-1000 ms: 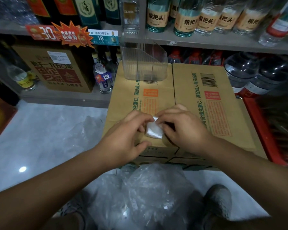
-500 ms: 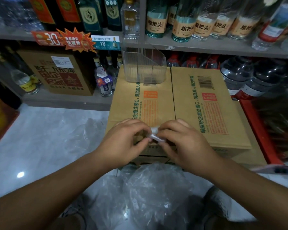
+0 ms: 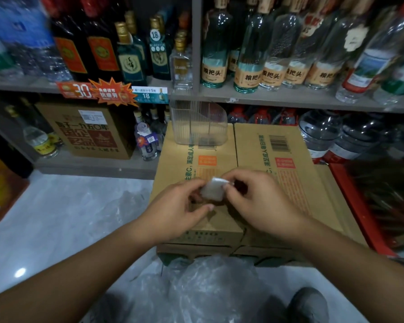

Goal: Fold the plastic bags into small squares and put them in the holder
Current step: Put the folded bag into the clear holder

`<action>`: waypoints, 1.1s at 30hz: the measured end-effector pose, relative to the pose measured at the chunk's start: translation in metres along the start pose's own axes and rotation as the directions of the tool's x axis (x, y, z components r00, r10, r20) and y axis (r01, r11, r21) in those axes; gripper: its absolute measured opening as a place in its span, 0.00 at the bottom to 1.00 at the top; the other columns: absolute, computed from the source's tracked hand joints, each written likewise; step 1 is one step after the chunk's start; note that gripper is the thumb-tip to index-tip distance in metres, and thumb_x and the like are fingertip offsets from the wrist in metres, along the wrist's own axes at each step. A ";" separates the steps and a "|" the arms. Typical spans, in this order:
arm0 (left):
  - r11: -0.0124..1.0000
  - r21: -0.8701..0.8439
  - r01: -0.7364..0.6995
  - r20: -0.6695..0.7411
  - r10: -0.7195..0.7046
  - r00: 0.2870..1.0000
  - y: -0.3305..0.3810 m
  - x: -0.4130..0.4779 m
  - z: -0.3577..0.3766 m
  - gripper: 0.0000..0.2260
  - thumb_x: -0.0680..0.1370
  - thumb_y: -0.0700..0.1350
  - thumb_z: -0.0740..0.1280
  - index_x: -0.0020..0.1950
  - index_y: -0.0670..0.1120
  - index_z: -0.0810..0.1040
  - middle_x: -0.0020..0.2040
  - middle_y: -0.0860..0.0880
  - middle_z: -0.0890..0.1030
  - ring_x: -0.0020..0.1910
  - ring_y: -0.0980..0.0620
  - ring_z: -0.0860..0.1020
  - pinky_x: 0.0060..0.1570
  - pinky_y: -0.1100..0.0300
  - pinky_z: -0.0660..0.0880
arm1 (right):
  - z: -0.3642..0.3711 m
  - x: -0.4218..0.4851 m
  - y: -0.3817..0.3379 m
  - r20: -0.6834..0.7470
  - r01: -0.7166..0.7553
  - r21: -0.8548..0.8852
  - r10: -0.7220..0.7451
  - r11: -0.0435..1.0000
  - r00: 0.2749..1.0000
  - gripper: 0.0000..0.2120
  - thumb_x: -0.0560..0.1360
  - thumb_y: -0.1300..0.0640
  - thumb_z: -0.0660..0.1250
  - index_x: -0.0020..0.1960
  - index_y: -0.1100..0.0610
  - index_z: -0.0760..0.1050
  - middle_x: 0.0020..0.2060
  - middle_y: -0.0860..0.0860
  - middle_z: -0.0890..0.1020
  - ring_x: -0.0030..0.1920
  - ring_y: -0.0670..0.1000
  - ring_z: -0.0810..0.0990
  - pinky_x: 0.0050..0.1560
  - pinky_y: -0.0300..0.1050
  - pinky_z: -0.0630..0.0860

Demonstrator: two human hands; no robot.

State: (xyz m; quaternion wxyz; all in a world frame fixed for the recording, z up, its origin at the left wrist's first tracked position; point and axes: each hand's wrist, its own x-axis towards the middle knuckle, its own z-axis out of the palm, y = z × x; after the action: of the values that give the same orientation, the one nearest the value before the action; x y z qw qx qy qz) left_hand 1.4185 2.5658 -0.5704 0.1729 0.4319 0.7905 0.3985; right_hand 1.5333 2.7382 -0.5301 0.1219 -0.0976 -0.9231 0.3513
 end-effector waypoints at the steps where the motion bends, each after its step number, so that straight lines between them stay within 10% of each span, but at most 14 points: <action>1: 0.995 -0.089 0.036 -0.023 -0.039 0.999 0.004 0.005 -0.005 0.12 0.77 0.47 0.74 0.59 0.54 0.80 0.48 0.56 0.83 0.48 0.58 0.81 0.49 0.57 0.80 | -0.008 0.011 0.000 -0.020 -0.043 0.023 0.044 0.999 0.999 0.06 0.80 0.56 0.67 0.53 0.48 0.82 0.45 0.42 0.82 0.46 0.40 0.80 0.45 0.38 0.77; 5: 0.915 -0.397 0.076 -0.243 -0.184 0.952 0.025 0.032 -0.026 0.11 0.79 0.38 0.71 0.59 0.49 0.77 0.49 0.48 0.82 0.48 0.56 0.80 0.50 0.67 0.76 | -0.036 0.068 0.011 -0.215 -0.077 0.077 0.092 0.994 0.972 0.07 0.80 0.57 0.67 0.48 0.47 0.81 0.39 0.43 0.83 0.42 0.45 0.81 0.43 0.46 0.78; 11: 0.924 -0.294 0.244 -0.330 -0.338 0.882 0.012 0.077 -0.053 0.17 0.78 0.42 0.72 0.63 0.47 0.70 0.51 0.50 0.76 0.42 0.60 0.76 0.43 0.71 0.74 | -0.054 0.145 0.024 -0.285 -0.051 -0.160 0.003 0.986 0.959 0.07 0.80 0.57 0.66 0.53 0.54 0.82 0.43 0.48 0.83 0.45 0.49 0.81 0.44 0.44 0.75; 21: 0.939 -0.140 0.316 -0.367 -0.345 0.864 -0.031 0.121 -0.063 0.37 0.70 0.62 0.75 0.73 0.53 0.64 0.65 0.52 0.72 0.64 0.49 0.75 0.67 0.46 0.74 | -0.031 0.181 0.050 -0.011 0.247 -0.491 -0.289 0.836 0.957 0.09 0.78 0.61 0.67 0.55 0.58 0.83 0.48 0.52 0.86 0.49 0.53 0.81 0.53 0.51 0.78; 33: 0.957 -0.102 0.271 -0.419 -0.288 0.861 -0.053 0.131 -0.045 0.34 0.69 0.69 0.66 0.70 0.55 0.66 0.63 0.53 0.76 0.63 0.50 0.77 0.63 0.45 0.76 | -0.037 0.176 0.057 0.211 0.157 -0.362 -0.083 0.919 0.974 0.15 0.77 0.60 0.65 0.62 0.49 0.79 0.54 0.43 0.81 0.54 0.43 0.75 0.45 0.27 0.67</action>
State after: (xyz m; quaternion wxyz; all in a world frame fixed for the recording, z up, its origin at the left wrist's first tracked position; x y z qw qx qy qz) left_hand 1.2875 2.6357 -0.5740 0.0589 0.2107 0.8550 0.4702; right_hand 1.3823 2.8498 -0.5142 0.0331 -0.0281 -0.9850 0.1672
